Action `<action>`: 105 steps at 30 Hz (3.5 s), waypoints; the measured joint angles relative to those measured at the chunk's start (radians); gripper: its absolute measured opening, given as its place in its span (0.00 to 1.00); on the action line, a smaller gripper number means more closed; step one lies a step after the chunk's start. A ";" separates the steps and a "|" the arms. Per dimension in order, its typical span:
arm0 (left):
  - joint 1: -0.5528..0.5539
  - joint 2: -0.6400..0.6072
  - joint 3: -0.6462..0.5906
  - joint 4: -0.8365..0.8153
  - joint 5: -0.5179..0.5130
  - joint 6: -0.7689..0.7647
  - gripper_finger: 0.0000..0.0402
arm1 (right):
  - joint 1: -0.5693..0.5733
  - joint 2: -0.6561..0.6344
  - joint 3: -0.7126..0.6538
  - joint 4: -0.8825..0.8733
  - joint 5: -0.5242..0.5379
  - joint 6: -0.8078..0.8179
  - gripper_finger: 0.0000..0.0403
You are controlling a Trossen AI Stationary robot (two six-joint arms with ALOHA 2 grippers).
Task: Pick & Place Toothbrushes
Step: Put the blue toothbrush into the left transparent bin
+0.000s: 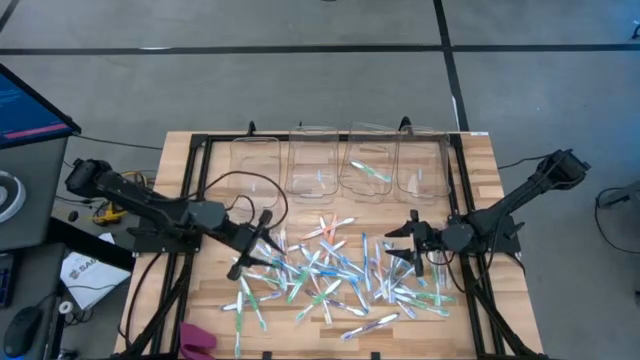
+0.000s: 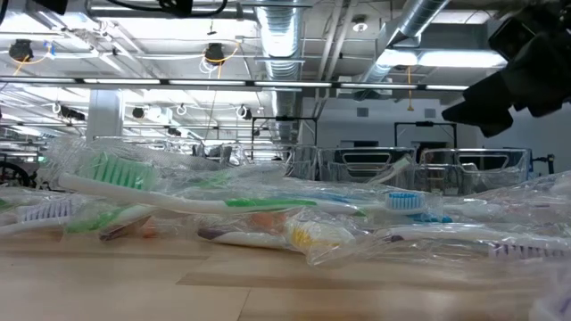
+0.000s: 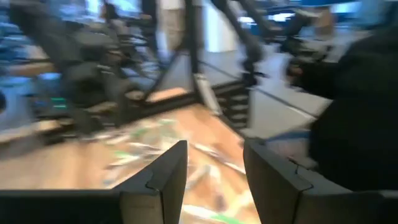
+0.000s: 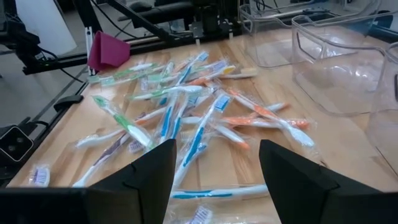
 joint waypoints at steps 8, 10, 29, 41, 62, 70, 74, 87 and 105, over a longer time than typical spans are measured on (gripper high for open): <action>-0.003 0.019 -0.049 -0.005 0.075 -0.001 0.37 | 0.000 0.000 0.000 0.003 0.001 0.071 0.56; -0.006 0.025 -0.063 0.002 0.081 -0.001 0.37 | 0.000 0.000 0.000 0.003 0.002 0.103 0.56; -0.004 0.026 -0.237 0.008 -0.024 -0.108 0.66 | 0.003 0.184 0.001 0.136 0.013 0.209 0.56; -0.005 0.026 -0.322 0.010 -0.198 -0.045 0.63 | -0.057 0.319 0.001 0.265 0.013 0.227 0.56; -0.004 0.026 -0.410 0.008 -0.291 -0.046 0.56 | -0.055 0.361 0.001 0.342 0.011 0.244 0.56; -0.004 0.026 -0.410 0.010 -0.291 -0.051 0.56 | -0.055 0.361 0.001 0.341 0.010 0.244 0.56; -0.005 0.026 -0.410 0.010 -0.290 -0.102 0.56 | -0.055 0.361 0.001 0.340 0.010 0.244 0.56; -0.005 0.026 -0.409 0.021 -0.286 -0.195 0.52 | -0.055 0.361 0.001 0.340 0.010 0.244 0.56; -0.005 0.026 -0.409 0.021 -0.286 -0.150 0.46 | -0.055 0.361 0.001 0.340 0.010 0.236 0.56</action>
